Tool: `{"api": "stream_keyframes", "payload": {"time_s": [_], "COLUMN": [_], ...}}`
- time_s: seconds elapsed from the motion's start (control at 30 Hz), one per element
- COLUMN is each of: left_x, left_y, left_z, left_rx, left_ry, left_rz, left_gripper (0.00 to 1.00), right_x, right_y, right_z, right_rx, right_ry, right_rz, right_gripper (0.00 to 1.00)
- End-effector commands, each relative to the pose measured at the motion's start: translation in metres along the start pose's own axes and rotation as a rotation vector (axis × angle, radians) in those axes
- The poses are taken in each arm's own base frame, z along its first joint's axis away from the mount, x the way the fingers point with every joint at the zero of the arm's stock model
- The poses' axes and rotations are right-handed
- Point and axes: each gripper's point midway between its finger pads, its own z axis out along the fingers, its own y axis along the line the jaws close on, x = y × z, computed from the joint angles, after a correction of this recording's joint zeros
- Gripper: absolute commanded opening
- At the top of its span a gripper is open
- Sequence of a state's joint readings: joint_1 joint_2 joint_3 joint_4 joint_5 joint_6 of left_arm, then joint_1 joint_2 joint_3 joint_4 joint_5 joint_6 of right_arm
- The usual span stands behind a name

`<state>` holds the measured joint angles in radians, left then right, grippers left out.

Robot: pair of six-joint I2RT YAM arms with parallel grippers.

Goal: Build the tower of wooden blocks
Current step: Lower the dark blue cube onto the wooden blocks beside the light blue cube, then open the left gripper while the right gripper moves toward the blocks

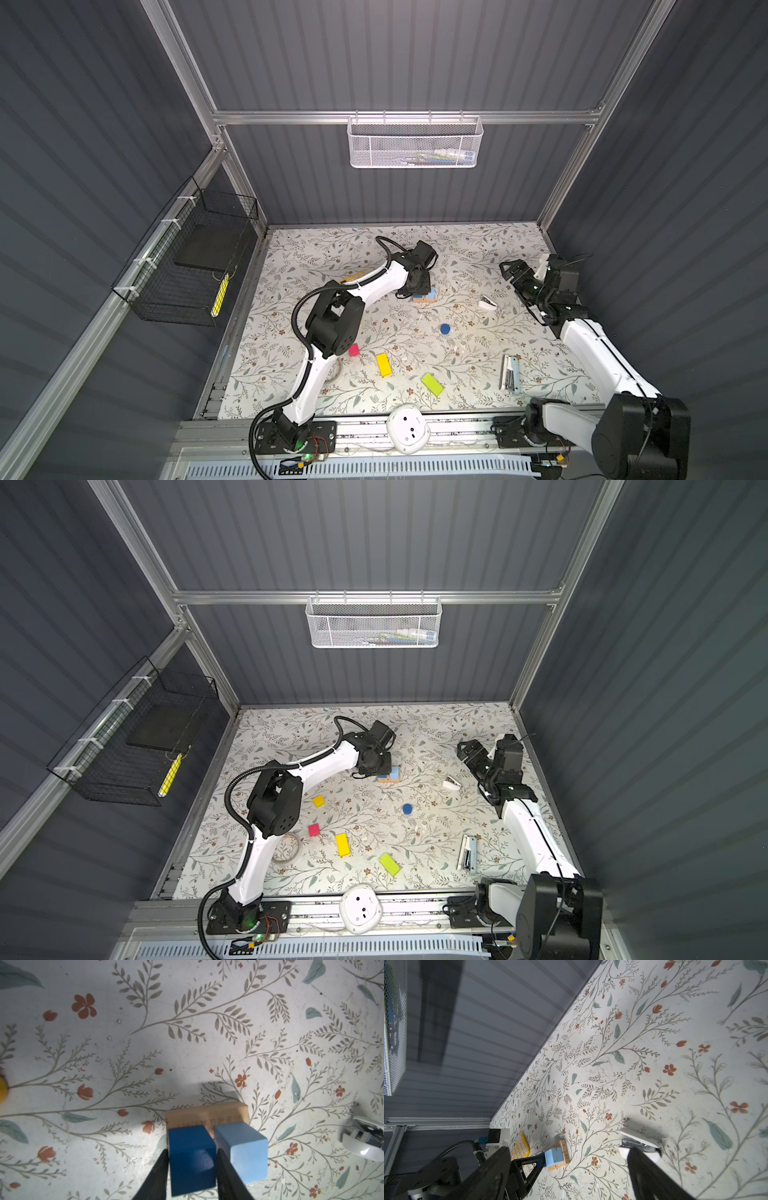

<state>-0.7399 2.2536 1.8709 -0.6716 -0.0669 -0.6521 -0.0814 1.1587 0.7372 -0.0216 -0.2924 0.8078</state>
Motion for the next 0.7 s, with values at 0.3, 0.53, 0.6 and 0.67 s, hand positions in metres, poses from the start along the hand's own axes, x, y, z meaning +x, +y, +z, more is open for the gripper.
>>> {"api": "stream_keyframes", "payload": {"time_s": [0.3, 0.53, 0.6, 0.67], "left_x": [-0.012, -0.017, -0.018, -0.018], "left_y": [-0.004, -0.003, -0.002, -0.001], "left_z": [-0.028, -0.039, -0.042, -0.046], "left_rx": [0.026, 0.016, 0.011, 0.009], "left_ry": [-0.042, -0.069, -0.076, -0.079], "left_rz": [-0.016, -0.012, -0.008, -0.002], "left_gripper": [0.49, 0.53, 0.53, 0.53], "right_x": [-0.004, -0.001, 0.003, 0.008], "right_y": [0.015, 0.028, 0.035, 0.043], "right_z": [0.001, 0.004, 0.006, 0.009], "right_rx": [-0.050, -0.069, -0.076, -0.086], "right_ry": [0.002, 0.023, 0.040, 0.061], "right_rz": [-0.010, -0.031, -0.046, -0.065], "right_gripper": [0.89, 0.88, 0.88, 0.88]}}
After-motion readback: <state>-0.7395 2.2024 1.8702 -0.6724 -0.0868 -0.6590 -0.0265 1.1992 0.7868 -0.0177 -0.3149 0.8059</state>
